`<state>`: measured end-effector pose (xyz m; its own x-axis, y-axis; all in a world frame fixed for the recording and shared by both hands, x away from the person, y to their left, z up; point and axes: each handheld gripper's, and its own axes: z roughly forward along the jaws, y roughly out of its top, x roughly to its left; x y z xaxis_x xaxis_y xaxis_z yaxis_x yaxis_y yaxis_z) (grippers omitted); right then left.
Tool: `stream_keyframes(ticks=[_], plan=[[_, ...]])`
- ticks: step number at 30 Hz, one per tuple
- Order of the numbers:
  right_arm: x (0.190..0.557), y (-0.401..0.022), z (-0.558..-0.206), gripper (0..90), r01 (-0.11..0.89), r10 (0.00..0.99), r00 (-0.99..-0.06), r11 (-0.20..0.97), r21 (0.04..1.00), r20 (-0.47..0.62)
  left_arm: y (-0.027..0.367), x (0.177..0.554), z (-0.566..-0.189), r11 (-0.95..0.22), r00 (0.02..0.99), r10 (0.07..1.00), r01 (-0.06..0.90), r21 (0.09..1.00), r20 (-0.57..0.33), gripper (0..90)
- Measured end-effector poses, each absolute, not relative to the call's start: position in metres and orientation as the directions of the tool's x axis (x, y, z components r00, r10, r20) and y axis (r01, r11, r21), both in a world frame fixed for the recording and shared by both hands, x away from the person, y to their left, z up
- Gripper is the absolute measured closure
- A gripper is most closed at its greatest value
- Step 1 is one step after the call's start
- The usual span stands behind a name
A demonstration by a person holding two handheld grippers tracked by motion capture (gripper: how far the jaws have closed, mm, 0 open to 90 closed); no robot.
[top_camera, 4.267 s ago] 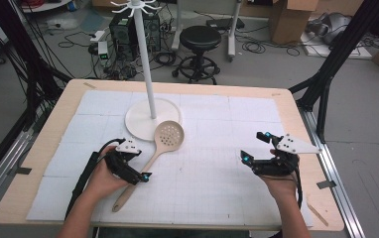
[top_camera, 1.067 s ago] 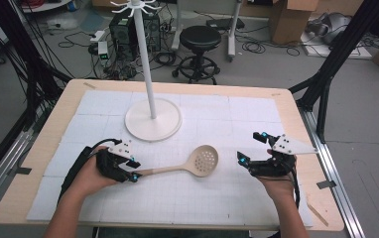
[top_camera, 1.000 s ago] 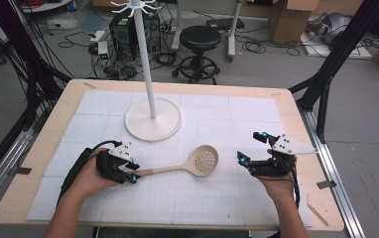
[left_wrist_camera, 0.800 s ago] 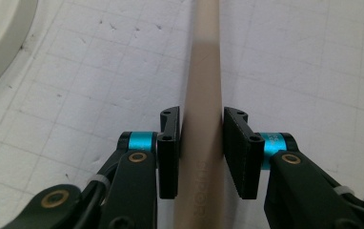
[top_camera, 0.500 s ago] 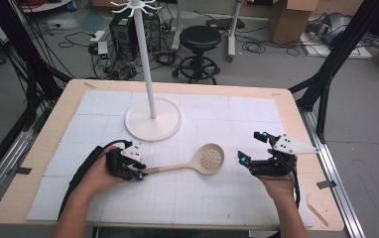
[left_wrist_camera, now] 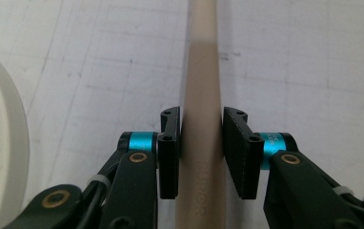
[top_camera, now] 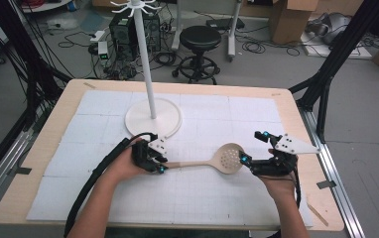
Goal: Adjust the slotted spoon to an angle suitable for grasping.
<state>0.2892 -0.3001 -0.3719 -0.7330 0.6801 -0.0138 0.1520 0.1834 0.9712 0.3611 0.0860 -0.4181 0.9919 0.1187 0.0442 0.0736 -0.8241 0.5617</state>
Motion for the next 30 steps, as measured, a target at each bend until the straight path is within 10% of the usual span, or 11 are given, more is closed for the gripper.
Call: stream_keyframes(ticks=[13, 30], plan=[[0.290, -0.300, -0.374, 11.1, 0.157, 0.682, -0.731, 0.185, 0.970, -0.011, 0.065, 0.374, -0.417, -0.830, 0.993, 0.118, 0.088, 0.551, 0.019, 67.5], [0.288, -0.299, -0.373, 11.1, 0.156, 0.675, -0.738, 0.182, 0.971, -0.008, 0.138, 0.343, -0.378, -0.587, 0.965, 0.261, 0.131, 0.799, 0.033, 47.9]])
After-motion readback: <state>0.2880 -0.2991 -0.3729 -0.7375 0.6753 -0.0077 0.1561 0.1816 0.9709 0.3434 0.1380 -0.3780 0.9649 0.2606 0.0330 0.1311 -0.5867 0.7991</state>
